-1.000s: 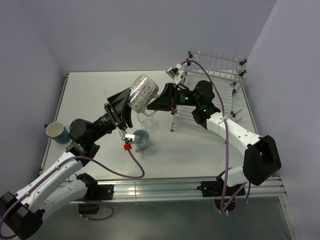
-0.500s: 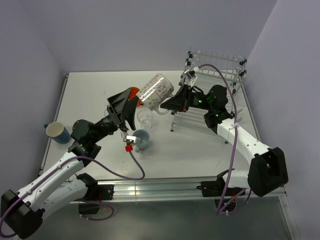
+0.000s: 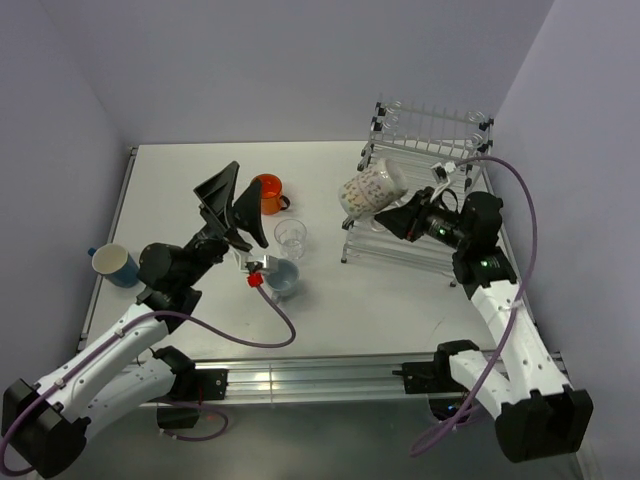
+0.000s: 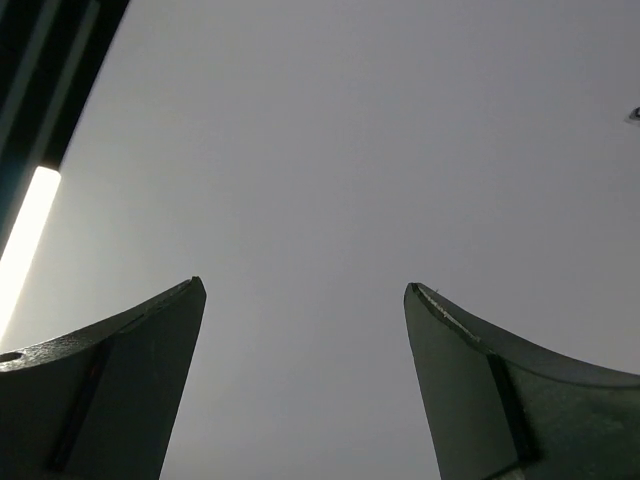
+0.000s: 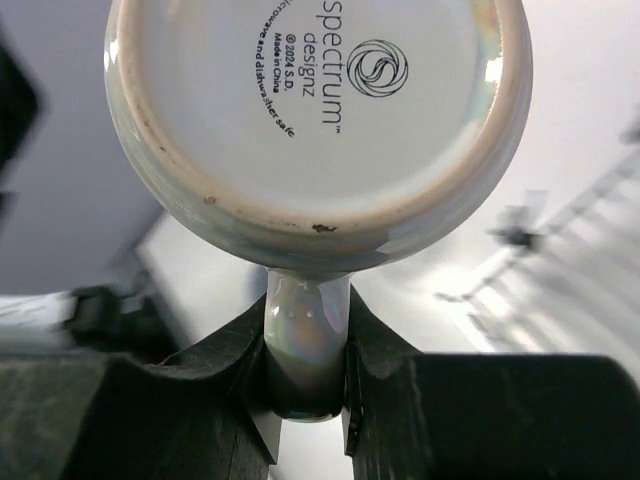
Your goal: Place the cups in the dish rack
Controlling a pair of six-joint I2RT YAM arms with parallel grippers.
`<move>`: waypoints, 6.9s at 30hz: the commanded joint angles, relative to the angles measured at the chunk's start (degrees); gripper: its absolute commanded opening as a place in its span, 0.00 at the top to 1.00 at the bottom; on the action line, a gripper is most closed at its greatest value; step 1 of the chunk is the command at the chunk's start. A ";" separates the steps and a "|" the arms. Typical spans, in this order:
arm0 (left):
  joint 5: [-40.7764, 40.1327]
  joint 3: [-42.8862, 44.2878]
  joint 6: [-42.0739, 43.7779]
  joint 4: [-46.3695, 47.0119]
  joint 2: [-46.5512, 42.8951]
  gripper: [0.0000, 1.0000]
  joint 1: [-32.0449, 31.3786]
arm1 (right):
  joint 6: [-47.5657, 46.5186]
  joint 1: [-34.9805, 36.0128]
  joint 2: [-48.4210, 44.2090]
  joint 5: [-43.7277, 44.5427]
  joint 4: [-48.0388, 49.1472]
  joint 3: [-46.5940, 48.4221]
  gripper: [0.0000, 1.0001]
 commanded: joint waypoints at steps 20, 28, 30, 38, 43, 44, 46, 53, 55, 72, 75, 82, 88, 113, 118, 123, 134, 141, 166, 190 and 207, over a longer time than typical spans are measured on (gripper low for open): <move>-40.38 15.55 -59.30 -32.88 0.98 0.01 -3.10 | -23.53 -1.91 -1.27 47.12 10.23 -9.70 1.00; -40.66 21.00 -78.07 -46.40 4.67 0.01 1.64 | -23.35 -1.73 4.17 48.45 13.57 -8.47 1.00; -38.64 23.28 -81.80 -50.46 6.70 0.01 2.09 | -24.05 -1.65 7.15 50.81 15.24 -7.86 1.00; -34.16 25.40 -88.67 -54.43 8.11 0.01 3.23 | -25.63 0.37 16.13 52.66 18.50 -1.10 1.00; -33.63 24.70 -88.85 -54.78 8.03 0.01 3.58 | -25.19 1.78 22.02 54.07 18.67 2.95 1.00; -33.54 24.70 -88.85 -54.70 8.02 0.01 3.67 | -25.54 1.96 22.72 54.42 19.02 3.21 1.00; -33.97 24.61 -88.76 -54.78 8.02 0.01 3.84 | -26.33 2.48 24.92 54.77 19.64 3.92 1.00; -34.59 24.44 -88.14 -55.40 9.08 0.01 4.55 | -27.04 4.94 31.59 57.58 19.73 9.63 1.00; -34.33 24.17 -88.14 -55.31 9.16 0.01 4.72 | -27.13 5.38 32.65 58.02 19.29 11.03 1.00; -33.28 21.62 -87.79 -53.11 9.96 0.01 7.53 | -27.57 6.97 39.51 60.13 19.38 15.52 1.00; -32.93 21.36 -87.79 -52.94 10.04 0.01 7.97 | -27.65 7.05 40.48 60.13 19.38 16.49 1.00; -32.66 20.92 -87.79 -52.32 10.05 0.01 8.24 | -26.95 7.41 43.11 59.70 18.77 19.65 1.00; -32.57 20.66 -87.79 -52.15 10.05 0.01 8.68 | -27.30 8.28 44.70 60.74 19.20 20.62 1.00; -32.04 19.95 -88.85 -52.50 10.13 0.01 9.47 | -25.99 8.11 49.97 63.91 19.47 24.66 1.00; -31.96 19.69 -88.85 -52.59 10.31 0.01 9.73 | -25.37 8.11 50.94 64.61 18.85 26.07 1.00; -31.78 19.60 -88.59 -52.32 10.48 0.01 9.73 | -24.49 8.20 51.29 65.14 18.33 26.51 1.00; -31.78 19.34 -88.67 -52.24 10.48 0.01 9.82 | -23.70 8.11 52.43 65.58 17.53 28.09 0.99; -31.69 19.16 -88.41 -52.06 10.48 0.01 9.82 | -23.09 8.02 53.22 66.37 15.52 29.49 0.88; -31.08 18.46 -88.23 -51.62 10.04 0.01 10.00 | -22.12 8.20 53.05 69.36 11.38 30.37 0.69; -30.46 17.84 -88.85 -52.06 9.25 0.01 10.00 | -23.26 9.51 43.74 66.20 9.80 21.78 0.30; -17.12 26.89 -84.12 -67.15 15.05 0.01 10.44 | -26.77 10.84 17.55 59.96 -5.31 11.92 0.00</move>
